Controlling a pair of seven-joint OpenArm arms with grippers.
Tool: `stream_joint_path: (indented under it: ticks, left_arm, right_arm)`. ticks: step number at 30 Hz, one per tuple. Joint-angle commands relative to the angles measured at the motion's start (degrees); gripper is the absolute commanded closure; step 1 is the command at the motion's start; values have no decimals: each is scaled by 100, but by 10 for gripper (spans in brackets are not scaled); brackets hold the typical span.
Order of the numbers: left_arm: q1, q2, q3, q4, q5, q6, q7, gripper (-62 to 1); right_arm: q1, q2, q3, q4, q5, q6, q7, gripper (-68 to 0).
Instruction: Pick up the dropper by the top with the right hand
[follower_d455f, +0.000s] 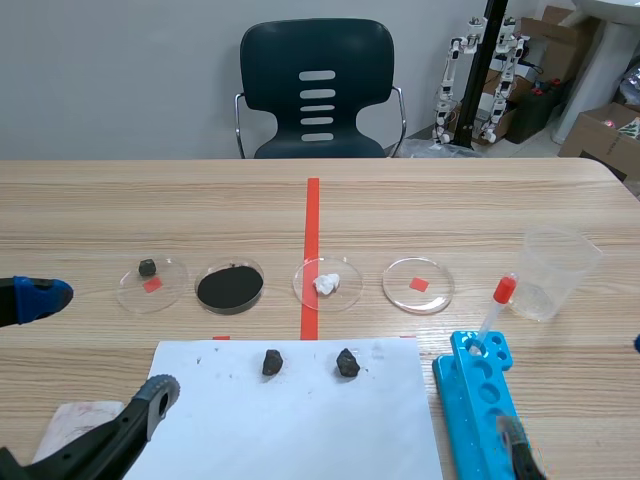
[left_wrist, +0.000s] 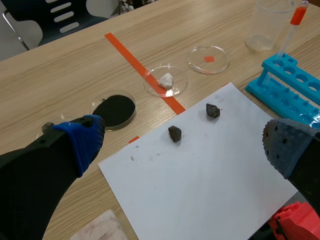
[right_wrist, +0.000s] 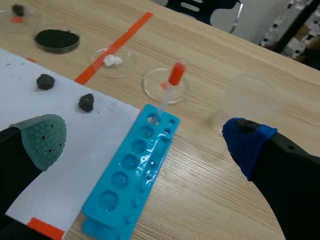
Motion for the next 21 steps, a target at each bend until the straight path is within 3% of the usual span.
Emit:
stream_joint_path:
  ticks: [1, 21]
  left_arm:
    - [17, 42, -7, 164, -57, 7, -81, -623]
    - [17, 42, -7, 164, -57, 7, -81, -623]
  right_arm:
    - [-70, 2, 153, 101, 81, 20, 94, -679]
    - [-57, 20, 240, 101, 76, 15, -76, -679]
